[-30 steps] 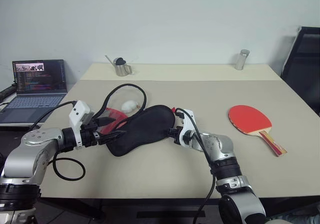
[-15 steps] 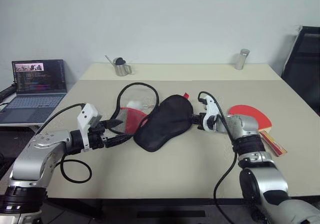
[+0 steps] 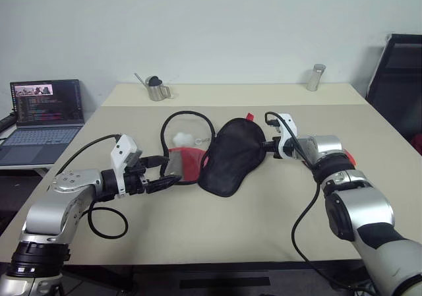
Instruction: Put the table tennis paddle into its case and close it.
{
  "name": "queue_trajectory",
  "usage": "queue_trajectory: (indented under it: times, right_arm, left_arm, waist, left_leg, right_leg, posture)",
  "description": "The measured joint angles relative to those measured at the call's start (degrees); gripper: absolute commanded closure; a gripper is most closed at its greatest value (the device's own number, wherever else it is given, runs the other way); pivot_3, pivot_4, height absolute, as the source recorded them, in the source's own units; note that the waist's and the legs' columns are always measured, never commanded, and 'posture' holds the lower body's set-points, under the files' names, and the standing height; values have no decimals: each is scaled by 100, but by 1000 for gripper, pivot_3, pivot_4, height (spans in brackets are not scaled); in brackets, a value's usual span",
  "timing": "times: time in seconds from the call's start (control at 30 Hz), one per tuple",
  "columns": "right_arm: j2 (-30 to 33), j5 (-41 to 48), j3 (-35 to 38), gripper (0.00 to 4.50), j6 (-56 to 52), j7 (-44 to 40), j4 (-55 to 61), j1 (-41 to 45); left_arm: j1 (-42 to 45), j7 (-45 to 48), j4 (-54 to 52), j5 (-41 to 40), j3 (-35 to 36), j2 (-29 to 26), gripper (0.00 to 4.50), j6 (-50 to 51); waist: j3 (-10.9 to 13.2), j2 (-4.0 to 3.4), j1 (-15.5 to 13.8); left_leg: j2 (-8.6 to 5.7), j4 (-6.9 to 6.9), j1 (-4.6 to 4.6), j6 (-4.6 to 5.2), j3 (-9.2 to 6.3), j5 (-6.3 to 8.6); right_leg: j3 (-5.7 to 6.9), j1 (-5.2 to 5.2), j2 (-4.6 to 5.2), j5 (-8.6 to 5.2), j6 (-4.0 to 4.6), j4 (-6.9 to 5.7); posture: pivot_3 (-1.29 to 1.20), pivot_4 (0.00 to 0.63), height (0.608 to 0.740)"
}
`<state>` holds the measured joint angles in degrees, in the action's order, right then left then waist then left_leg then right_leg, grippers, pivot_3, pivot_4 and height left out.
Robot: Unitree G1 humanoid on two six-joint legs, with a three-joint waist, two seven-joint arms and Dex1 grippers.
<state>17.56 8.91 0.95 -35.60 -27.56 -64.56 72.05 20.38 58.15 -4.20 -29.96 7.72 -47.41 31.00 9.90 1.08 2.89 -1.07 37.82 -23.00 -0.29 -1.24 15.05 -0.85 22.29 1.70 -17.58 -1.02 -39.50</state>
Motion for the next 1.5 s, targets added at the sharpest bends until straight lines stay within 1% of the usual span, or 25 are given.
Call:
queue_trajectory:
  times: [0.13,0.23,0.37,0.47,0.6,0.7,0.73,0.83,0.9,0.97,1.03,1.1,1.3,1.5]
  right_arm:
    - [13,-157,27,4480,422,90,-467,243]
    - [14,-238,66,3807,629,146,-614,320]
    - [13,-315,144,2514,705,172,-685,326]
    - [14,-311,300,2514,852,390,-719,326]
    - [108,-176,697,2514,1011,645,-719,326]
    - [281,-50,884,2514,821,575,-604,317]
    - [332,-4,902,2514,603,443,-445,281]
    - [380,244,825,2514,-474,-134,748,-237]
    - [315,438,757,2514,-1210,-323,1598,-735]
    - [117,664,776,2514,-1918,-220,2735,-1387]
    - [-178,842,804,2514,-2419,8,3583,-1920]
    - [-429,993,840,2514,-2789,242,4183,-2254]
    - [-891,1287,1221,2514,-3453,886,5504,-2710]
    - [-1177,1399,1236,2514,-3656,1191,5955,-3089]
  left_arm:
    - [7,0,6,36,-12,2,470,-10]
    - [23,1,8,82,-47,4,470,-19]
    - [23,15,12,98,-82,25,470,-29]
    - [44,27,19,97,-82,70,470,-46]
    - [92,31,19,69,-78,194,470,-72]
    - [149,11,19,-37,-57,269,470,-31]
    - [177,8,19,-64,-47,269,470,-5]
    - [276,12,29,-140,-14,266,470,18]
    - [311,23,41,-155,15,260,470,18]
    - [361,60,106,-163,42,261,470,18]
    - [449,95,190,-165,65,260,470,17]
    - [494,120,191,-167,92,259,470,7]
    - [501,151,269,-161,128,249,470,3]
    - [512,156,273,-159,128,234,470,3]
  waist:
    - [1,0,2]
    - [1,0,2]
    - [1,0,1]
    - [1,0,0]
    - [1,0,-3]
    - [2,0,-11]
    - [2,0,-13]
    - [1,1,-15]
    - [1,0,-12]
    - [1,1,-16]
    - [2,0,-18]
    - [2,-1,-19]
    - [2,0,-45]
    - [2,0,-48]
  left_leg:
    - [0,0,0,0,0,0]
    - [0,0,0,0,0,0]
    - [0,0,0,0,0,0]
    - [0,0,0,-1,0,0]
    - [0,1,-2,-1,0,0]
    - [0,0,-3,0,0,0]
    - [0,0,-3,0,0,0]
    - [3,0,-3,0,-1,0]
    - [4,-1,-3,0,0,0]
    - [4,0,-6,0,-3,0]
    - [5,1,-6,0,-2,0]
    - [4,4,-6,0,-2,0]
    - [3,2,-4,0,-5,0]
    - [2,3,-4,0,-3,0]
  right_leg:
    - [0,0,0,0,0,0]
    - [0,0,0,0,0,0]
    - [-1,0,0,0,0,-1]
    - [-1,0,0,0,0,-1]
    - [0,0,1,0,0,0]
    - [0,0,1,0,0,2]
    - [-1,0,1,0,0,1]
    - [1,-2,0,0,0,2]
    - [1,0,0,0,0,0]
    - [3,1,0,0,0,0]
    - [2,3,0,0,0,-3]
    - [0,3,0,0,0,-6]
    - [4,2,0,0,0,-4]
    - [3,2,0,0,0,-4]
  posture:
    - [0,150,740]
    - [0,150,740]
    - [0,150,740]
    - [0,150,740]
    - [0,150,740]
    - [0,150,740]
    - [0,150,740]
    - [0,150,740]
    - [0,150,740]
    - [0,150,740]
    - [0,150,740]
    - [0,150,740]
    - [0,150,740]
    - [0,150,740]
